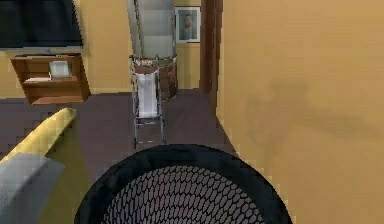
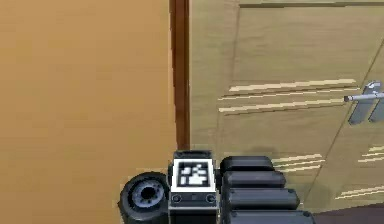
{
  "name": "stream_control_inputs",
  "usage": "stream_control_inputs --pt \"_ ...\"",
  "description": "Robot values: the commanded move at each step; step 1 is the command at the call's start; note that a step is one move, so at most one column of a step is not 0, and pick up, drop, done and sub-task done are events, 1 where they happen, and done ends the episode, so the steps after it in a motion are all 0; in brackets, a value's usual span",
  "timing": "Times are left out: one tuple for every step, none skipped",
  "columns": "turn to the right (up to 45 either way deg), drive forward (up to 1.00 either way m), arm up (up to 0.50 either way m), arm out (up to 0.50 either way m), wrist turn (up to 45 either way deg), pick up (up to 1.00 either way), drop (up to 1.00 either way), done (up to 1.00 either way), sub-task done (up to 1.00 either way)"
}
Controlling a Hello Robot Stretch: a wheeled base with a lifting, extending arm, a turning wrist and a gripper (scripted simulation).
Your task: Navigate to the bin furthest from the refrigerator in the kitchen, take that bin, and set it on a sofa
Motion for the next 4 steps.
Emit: stream_control_inputs --pt "0.0 0.90 0.00 0.00 0.0 0.00 0.00 0.00 0.00" --pt "-45.0 0.00 0.00 0.00 0.0 0.00 0.00 0.00 0.00" --pt "-3.0 0.00 0.00 0.00 0.0 0.00 0.00 0.00 0.00" --pt "0.0 0.65 0.00 0.00 0.0 0.00 0.00 0.00 0.00"
